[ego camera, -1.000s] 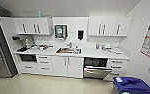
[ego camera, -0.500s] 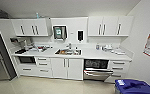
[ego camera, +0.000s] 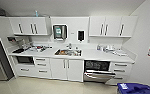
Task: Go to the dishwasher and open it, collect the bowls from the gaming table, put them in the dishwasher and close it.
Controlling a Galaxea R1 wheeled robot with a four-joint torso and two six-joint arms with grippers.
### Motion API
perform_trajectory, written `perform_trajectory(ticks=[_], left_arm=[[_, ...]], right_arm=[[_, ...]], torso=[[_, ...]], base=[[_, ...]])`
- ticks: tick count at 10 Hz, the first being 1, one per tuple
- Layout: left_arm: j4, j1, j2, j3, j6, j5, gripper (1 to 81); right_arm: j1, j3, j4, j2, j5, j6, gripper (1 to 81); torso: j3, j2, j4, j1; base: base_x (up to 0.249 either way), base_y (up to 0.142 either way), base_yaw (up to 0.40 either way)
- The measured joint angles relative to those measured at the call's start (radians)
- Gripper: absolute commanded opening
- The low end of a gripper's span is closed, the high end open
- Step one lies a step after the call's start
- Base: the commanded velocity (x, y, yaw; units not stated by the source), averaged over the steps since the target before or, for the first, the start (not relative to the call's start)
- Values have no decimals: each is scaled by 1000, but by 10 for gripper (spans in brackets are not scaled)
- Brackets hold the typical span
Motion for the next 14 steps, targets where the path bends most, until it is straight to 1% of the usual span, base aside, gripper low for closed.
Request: perform_trajectory(ticks=[2,13,14], left_arm=[[0,2,16,11,0,0,10],[2,1,14,3,0,2,10],[2,1,14,3,0,2,10]], right_arm=[[-3,-12,0,4,-2,0,10],[-3,-29,0,12,-3,0,10],[-3,-30,0,12,-4,0,10]], torso=[[0,0,0,0],[0,0,0,0],[0,0,0,0]], base=[[139,0,0],[140,0,0],[140,-62,0]])
